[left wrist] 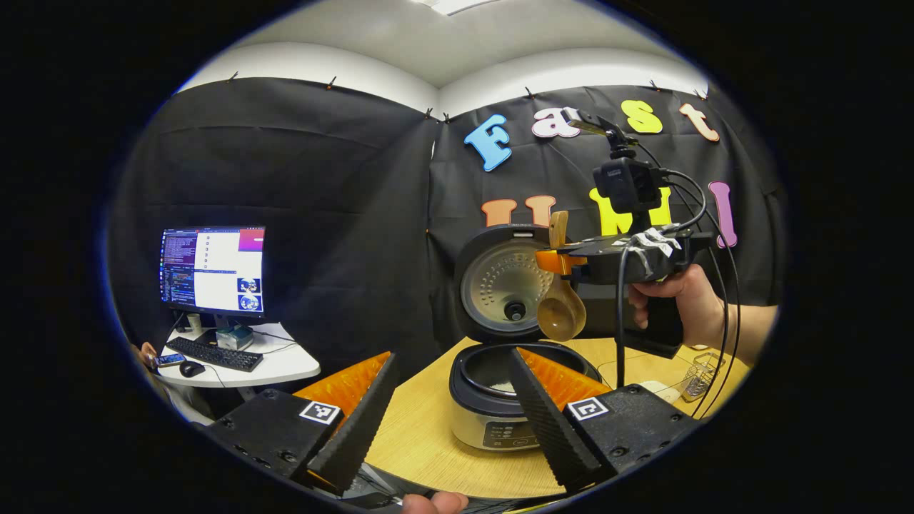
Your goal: Close the left gripper, press the button to open the rice cooker; take a wooden spoon from the chopstick holder with the right hand, scoop a spoonful of rice and pour it into the rice cooker, then put the wooden spoon back into the chopstick holder.
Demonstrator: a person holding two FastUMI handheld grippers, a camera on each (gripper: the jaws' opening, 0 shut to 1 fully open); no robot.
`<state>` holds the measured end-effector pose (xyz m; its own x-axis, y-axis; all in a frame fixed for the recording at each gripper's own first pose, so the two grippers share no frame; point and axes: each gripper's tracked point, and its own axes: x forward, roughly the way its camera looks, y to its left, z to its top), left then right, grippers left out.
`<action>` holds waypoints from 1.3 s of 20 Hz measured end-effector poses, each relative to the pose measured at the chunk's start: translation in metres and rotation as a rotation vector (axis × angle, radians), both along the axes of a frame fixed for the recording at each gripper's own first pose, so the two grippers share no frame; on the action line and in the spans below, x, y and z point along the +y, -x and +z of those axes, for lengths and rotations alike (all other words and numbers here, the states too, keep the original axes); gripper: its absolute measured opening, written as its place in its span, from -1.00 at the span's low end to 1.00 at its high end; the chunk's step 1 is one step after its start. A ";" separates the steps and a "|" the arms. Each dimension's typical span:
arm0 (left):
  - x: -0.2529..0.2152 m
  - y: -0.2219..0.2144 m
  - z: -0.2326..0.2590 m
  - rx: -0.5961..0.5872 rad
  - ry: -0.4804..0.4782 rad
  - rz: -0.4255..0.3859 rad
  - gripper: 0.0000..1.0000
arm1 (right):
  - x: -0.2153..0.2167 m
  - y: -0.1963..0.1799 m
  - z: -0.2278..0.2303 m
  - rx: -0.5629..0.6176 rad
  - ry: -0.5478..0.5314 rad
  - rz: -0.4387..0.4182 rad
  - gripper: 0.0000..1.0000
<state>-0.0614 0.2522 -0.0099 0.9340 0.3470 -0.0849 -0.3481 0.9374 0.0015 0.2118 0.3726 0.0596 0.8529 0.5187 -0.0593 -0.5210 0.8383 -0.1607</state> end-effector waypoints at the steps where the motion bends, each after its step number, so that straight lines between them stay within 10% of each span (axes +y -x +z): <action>1: 0.000 0.000 0.001 -0.004 0.000 0.001 0.99 | -0.001 0.002 0.001 0.020 -0.035 0.004 -1.00; 14: -0.044 -0.015 0.008 -0.007 -0.042 -0.070 0.99 | -0.112 0.040 0.014 0.247 -0.428 -0.034 -1.00; 26: -0.108 -0.034 0.017 -0.040 -0.076 -0.186 0.98 | -0.380 0.065 0.002 0.150 -0.506 -0.528 -1.00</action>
